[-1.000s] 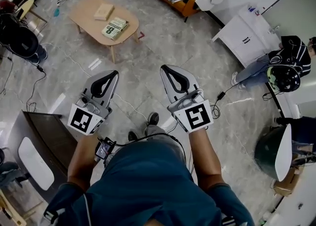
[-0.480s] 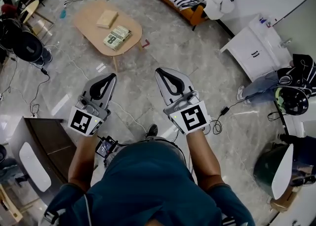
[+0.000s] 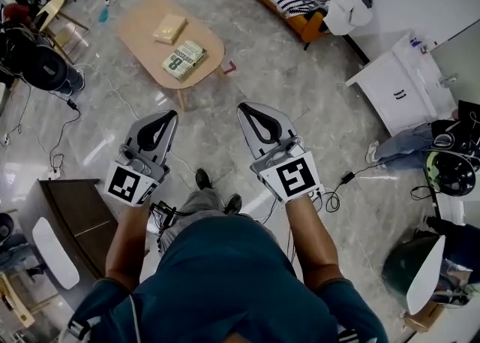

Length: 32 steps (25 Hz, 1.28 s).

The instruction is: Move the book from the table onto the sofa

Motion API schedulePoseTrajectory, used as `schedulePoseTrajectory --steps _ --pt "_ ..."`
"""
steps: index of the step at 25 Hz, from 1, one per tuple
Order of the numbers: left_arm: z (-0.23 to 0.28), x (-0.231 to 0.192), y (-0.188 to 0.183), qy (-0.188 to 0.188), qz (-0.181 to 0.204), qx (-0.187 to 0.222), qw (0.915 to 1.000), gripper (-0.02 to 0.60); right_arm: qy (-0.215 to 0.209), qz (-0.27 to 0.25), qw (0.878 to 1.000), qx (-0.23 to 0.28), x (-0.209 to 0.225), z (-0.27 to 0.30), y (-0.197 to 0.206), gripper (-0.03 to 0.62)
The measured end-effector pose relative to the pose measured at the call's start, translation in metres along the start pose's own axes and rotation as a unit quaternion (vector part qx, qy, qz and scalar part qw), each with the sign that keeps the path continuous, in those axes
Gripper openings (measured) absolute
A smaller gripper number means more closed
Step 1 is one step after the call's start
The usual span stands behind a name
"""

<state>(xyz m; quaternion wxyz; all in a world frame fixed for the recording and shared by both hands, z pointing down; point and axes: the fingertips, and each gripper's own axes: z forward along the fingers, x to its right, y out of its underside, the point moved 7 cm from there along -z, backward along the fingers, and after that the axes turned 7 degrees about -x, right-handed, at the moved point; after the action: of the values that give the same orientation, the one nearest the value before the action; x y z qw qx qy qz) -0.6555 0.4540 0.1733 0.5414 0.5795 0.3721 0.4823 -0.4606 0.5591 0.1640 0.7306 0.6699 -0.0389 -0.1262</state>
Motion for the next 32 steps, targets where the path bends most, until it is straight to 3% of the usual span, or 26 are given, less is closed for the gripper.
schedulePoseTrajectory --steps 16,24,32 --pt "0.057 -0.152 0.046 0.031 -0.027 0.009 0.9991 0.003 0.034 -0.006 0.999 -0.021 0.043 0.151 -0.002 0.015" --pt "0.086 -0.195 0.053 0.011 -0.036 0.015 0.9992 0.003 0.022 -0.009 0.999 -0.033 0.074 0.201 0.000 0.015" --pt "0.130 -0.229 0.068 -0.028 -0.040 -0.010 0.9988 0.003 -0.014 0.006 0.999 -0.029 0.127 0.251 0.018 0.014"
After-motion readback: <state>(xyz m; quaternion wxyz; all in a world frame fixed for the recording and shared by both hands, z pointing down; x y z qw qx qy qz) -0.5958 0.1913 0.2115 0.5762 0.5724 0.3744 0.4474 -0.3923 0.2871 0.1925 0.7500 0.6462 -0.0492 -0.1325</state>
